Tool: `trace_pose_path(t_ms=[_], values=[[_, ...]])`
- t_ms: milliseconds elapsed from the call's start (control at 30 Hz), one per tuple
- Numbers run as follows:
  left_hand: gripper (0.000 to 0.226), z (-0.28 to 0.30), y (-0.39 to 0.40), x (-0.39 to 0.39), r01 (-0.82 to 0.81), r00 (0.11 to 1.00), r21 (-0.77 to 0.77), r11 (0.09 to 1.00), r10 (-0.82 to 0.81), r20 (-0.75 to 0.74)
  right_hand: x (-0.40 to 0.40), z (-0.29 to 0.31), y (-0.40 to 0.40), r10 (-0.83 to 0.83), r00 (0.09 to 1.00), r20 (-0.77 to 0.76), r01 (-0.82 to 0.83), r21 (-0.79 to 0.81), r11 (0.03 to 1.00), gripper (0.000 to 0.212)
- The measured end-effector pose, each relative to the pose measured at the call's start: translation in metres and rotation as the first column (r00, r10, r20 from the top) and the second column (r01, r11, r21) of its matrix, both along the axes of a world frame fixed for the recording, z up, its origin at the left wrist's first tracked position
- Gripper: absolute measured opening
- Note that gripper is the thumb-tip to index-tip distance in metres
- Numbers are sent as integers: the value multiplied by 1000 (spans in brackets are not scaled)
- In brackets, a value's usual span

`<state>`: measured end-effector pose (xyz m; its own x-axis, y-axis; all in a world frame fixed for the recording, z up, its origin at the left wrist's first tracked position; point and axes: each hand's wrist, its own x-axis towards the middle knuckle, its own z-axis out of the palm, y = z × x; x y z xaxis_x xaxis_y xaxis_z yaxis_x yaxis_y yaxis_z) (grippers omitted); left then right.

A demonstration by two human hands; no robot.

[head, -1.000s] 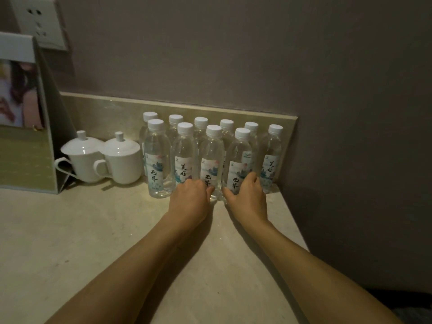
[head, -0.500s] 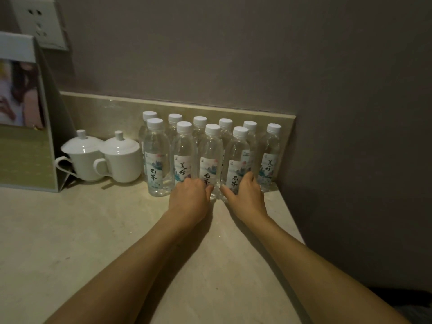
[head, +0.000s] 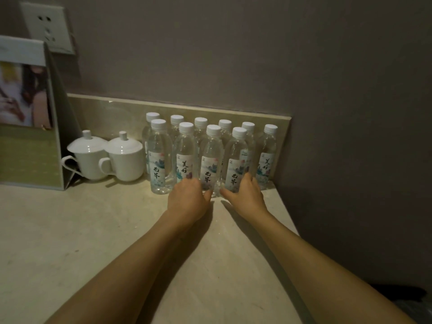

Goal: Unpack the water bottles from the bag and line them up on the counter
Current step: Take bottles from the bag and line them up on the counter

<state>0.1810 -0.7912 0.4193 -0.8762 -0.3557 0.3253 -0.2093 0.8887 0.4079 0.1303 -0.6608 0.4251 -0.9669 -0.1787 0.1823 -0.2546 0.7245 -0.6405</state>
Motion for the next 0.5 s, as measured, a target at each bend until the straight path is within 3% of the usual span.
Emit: trace_pose_path(t_ms=[300,500], values=[[31,-4,10,17,18,1000,26,1000,-18,-2,24,7,12,-81,997,13,82,-98,992,55],[31,-6,32,24,83,996,33,996,-83,-15,39,5,38,-12,998,60,21,-152,988,17]])
